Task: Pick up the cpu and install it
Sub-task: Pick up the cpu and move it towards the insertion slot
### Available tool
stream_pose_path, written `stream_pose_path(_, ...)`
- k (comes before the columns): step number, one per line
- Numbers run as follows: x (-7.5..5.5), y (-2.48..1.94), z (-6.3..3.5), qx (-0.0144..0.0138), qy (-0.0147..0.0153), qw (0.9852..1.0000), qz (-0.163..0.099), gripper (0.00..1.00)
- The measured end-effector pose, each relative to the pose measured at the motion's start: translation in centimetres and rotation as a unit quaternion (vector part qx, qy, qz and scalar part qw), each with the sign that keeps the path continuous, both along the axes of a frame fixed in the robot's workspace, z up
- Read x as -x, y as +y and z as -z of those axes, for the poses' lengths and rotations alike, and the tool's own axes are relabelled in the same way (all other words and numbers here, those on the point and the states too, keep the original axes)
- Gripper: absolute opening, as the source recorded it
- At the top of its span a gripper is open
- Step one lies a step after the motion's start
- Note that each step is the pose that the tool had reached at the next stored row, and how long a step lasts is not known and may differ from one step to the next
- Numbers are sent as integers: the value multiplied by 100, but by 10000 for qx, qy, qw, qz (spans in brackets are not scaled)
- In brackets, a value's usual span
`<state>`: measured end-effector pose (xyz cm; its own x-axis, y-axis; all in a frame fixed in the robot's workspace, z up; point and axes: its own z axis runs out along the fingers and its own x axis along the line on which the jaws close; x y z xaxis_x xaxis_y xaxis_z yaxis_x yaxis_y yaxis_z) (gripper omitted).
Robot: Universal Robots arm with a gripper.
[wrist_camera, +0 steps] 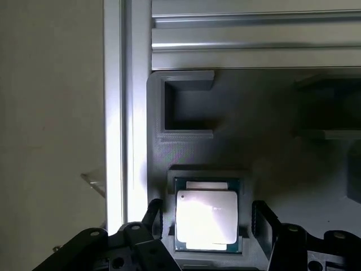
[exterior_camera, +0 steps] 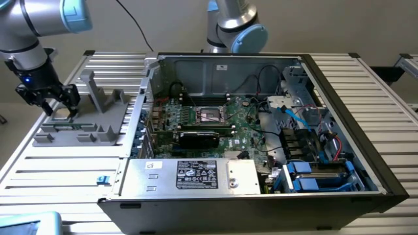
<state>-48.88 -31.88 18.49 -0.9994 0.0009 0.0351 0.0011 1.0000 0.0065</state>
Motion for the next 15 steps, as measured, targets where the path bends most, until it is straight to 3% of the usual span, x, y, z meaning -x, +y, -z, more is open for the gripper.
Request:
stream_pose_path(2,0,0,6,0,0,10000,0,72)
stream_pose_path(4,0,0,7,0,1,10000,0,60)
stream_pose_path(6,0,0,7,0,1,10000,0,56)
stream_pose_path(10,0,0,-2,0,1,10000,0,56)
stream_pose_path(15,0,0,-189,0,1,10000,0,56)
